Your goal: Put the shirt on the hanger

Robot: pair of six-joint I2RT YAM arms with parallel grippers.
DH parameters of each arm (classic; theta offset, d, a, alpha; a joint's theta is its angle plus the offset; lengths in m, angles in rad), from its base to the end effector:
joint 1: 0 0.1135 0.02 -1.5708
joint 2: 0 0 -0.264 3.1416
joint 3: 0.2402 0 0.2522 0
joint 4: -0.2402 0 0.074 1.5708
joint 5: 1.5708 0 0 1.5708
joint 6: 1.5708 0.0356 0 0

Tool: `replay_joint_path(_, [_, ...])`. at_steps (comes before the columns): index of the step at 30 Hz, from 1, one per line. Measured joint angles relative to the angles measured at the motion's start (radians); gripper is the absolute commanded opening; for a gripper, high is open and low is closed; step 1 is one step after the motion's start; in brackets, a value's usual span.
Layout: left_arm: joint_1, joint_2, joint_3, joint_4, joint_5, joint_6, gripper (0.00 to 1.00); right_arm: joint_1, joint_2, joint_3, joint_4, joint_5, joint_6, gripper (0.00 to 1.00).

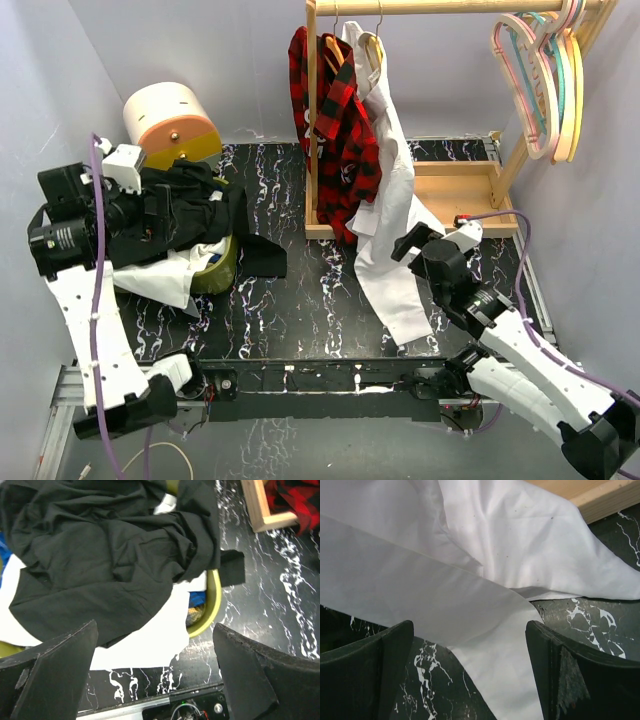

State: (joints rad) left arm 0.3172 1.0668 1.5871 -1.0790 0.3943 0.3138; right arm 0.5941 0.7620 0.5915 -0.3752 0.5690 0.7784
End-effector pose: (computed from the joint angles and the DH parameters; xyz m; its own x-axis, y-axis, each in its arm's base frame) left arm 0.1618 0.0387 0.4619 -0.4724 0.1449 -0.8694 0.1759 0.9820 0.0681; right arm 0.1512 0.0790 0.2593 -0.3694 0.4643 -0.8050 0.2379 0.8846 0.4011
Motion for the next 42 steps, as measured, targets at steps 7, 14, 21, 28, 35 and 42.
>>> replay_joint_path(7, [0.000, 0.233, 0.167, -0.195, 0.099, 0.140, 0.97, -0.001, -0.145, 0.000, -0.087, -0.204, -0.061, 0.99])
replay_joint_path(14, [-0.014, 0.386, 0.280, -0.266, 0.071, 0.208, 0.97, -0.001, -0.254, 0.013, -0.069, -0.401, -0.140, 0.98])
replay_joint_path(21, [-0.035, 0.409, 0.318, -0.216, 0.068, 0.159, 0.97, -0.001, -0.254, 0.020, -0.080, -0.422, -0.157, 0.98])
replay_joint_path(28, [-0.035, 0.257, 0.167, -0.136, 0.007, 0.132, 0.97, -0.001, -0.254, 0.021, -0.085, -0.424, -0.156, 0.98])
replay_joint_path(35, [-0.039, 0.380, 0.154, -0.114, -0.079, 0.217, 0.97, -0.001, -0.190, 0.020, -0.033, -0.463, -0.153, 0.99])
replay_joint_path(42, [-0.081, 0.497, 0.084, -0.060, -0.120, 0.298, 0.92, -0.001, -0.135, 0.021, 0.011, -0.496, -0.153, 0.98])
